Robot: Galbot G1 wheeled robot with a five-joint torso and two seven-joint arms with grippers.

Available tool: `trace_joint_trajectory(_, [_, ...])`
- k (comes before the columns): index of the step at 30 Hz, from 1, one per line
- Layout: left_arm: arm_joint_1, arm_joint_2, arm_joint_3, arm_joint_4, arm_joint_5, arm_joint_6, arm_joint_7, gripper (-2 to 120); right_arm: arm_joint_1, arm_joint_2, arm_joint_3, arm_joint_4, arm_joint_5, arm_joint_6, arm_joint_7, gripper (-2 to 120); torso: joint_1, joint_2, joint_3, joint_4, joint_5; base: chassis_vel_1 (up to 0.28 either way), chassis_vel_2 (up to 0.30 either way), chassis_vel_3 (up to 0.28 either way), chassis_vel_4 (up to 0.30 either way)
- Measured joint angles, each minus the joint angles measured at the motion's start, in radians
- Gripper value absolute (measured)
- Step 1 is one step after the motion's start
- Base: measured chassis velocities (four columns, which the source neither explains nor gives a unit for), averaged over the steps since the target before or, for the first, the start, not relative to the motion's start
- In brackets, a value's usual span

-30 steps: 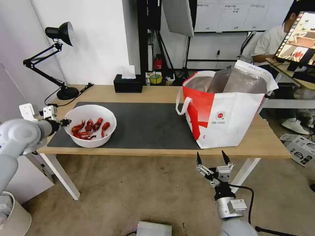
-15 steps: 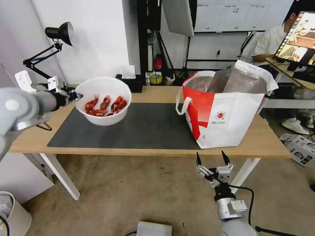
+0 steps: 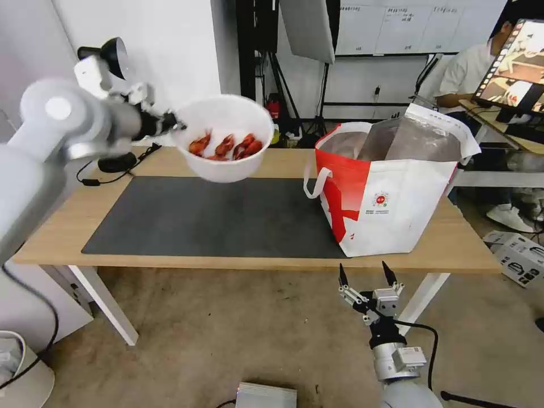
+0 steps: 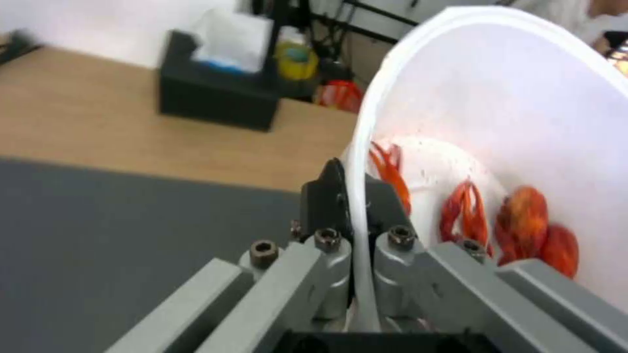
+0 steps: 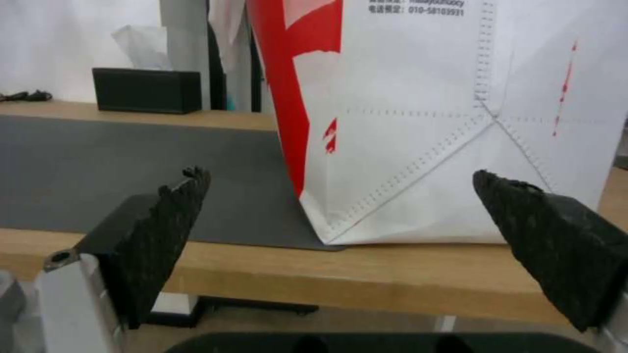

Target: Pick up the trash from the table and place it into the takeout bag.

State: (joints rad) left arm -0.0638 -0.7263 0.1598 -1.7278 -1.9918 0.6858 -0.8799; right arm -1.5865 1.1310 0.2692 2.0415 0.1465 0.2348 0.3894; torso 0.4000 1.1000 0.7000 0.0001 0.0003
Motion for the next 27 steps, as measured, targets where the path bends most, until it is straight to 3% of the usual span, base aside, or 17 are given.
trace_joint_trajectory(6, [-0.181,-0.174,0.138,0.107,-0.025,-0.004,-0.023,0,-0.006,0.01,0.011,0.002,-0.001,0.0,0.0,99,0.0,0.0,0.0,-0.0003,0.0,0.0,0.0,0.0,0.0])
trace_joint_trajectory(7, [-0.181,-0.174,0.138,0.107,-0.025,-0.004,-0.023,0,-0.006,0.01,0.011,0.002,-0.001,0.0,0.0,99,0.0,0.0,0.0,-0.0003,0.0,0.0,0.0,0.0,0.0])
trace_joint_trajectory(10, [-0.235,-0.281,0.179,0.174,-0.023,-0.005,-0.032,0,-0.011,0.016,0.015,0.005,-0.001,0.0,0.001,99,0.0,0.0,0.0,-0.0002,-0.0002,0.0,0.0,0.0,0.0])
trace_joint_trajectory(14, [-0.257,-0.342,0.196,0.209,-0.015,-0.006,-0.034,0,-0.016,0.019,0.02,0.008,-0.001,0.0,0.001,99,0.0,0.0,0.0,-0.0005,0.0002,0.0,0.0,0.0,0.0])
trace_joint_trajectory(17, [-0.288,-0.424,0.205,0.264,0.001,-0.006,-0.036,0,-0.025,0.023,0.027,0.01,-0.001,0.0,0.003,99,0.0,0.0,0.0,-0.0003,0.0,0.0,0.0,0.0,0.0])
trace_joint_trajectory(27, [-0.332,-0.542,0.227,0.371,0.037,-0.007,-0.035,0,-0.027,0.034,0.025,0.011,-0.001,0.001,0.003,99,0.0,0.0,0.0,-0.0002,-0.0001,0.0,0.0,0.0,0.0])
